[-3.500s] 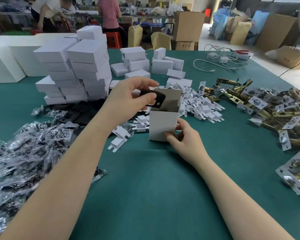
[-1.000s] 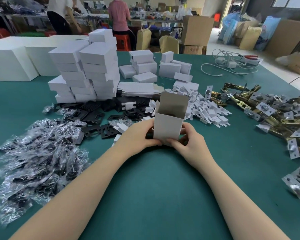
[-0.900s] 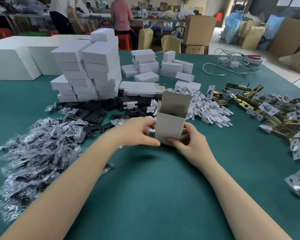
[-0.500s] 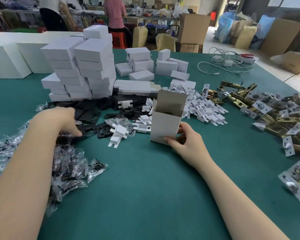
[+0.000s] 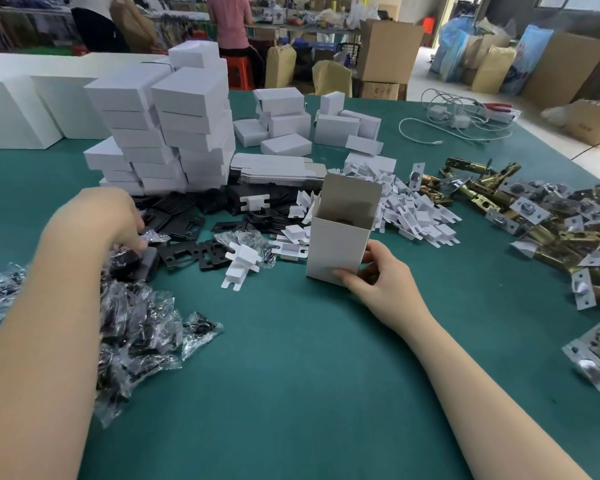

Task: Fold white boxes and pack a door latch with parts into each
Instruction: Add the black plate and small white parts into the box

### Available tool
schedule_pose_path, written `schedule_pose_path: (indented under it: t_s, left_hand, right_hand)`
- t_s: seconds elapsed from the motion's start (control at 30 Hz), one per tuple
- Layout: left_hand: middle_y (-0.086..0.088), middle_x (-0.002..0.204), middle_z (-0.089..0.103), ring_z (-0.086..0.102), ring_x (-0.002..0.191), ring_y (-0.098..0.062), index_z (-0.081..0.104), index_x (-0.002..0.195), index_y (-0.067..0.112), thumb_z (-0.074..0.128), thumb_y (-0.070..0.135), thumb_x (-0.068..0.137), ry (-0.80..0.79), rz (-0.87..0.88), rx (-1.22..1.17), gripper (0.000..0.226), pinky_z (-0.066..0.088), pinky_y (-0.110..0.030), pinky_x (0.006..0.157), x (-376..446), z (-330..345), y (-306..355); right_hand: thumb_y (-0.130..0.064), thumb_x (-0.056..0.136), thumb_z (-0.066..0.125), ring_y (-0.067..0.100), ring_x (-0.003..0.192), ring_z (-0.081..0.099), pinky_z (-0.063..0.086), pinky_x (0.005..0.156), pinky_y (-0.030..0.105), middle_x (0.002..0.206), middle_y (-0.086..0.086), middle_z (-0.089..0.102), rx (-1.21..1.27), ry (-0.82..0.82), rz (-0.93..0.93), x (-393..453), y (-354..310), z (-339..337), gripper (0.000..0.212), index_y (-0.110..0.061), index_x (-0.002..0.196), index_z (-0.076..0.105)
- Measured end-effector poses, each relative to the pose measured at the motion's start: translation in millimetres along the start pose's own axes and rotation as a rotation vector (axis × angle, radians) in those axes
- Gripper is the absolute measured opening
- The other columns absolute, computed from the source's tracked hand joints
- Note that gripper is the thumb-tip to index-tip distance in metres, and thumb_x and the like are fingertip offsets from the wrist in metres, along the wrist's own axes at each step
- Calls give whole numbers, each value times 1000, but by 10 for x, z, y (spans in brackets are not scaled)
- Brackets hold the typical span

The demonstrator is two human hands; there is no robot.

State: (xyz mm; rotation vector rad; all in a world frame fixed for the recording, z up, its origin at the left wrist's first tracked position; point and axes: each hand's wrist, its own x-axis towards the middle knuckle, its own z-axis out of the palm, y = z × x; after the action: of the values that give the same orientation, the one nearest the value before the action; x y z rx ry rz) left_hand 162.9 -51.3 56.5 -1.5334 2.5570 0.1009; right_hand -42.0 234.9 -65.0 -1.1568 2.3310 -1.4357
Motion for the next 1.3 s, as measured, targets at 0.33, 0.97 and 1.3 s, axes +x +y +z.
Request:
schedule_pose_path:
  t_s: [0.33,0.97,1.3]
  left_hand:
    - [-1,115,70,65,89,-17,66,121,24,73,14,86,10,276,-443,36,47,-31,92,127,233,207]
    - [-2,94,74,71,76,-12,64,104,15,71,9,70,-394,465,-1578,36,59,-24,66,-172,-31,407]
    - [-3,82,65,71,75,-16,65,114,11,66,-5,68,-652,599,-1531,49,59,-22,66,-460,71,820]
  right_hand:
    - [-39,81,75,7,72,58,47,66,20,93,-24,61,-4,1,-8,-5,-5,5,34,-56,98,51]
    - [-41,81,73,8,73,59,47,66,19,93,-15,65,-8,-6,2,-3,8,1,32,-54,101,51]
    - [-39,81,75,4,75,59,44,66,15,93,-21,63,-7,4,-10,0,12,9,38,-62,96,48]
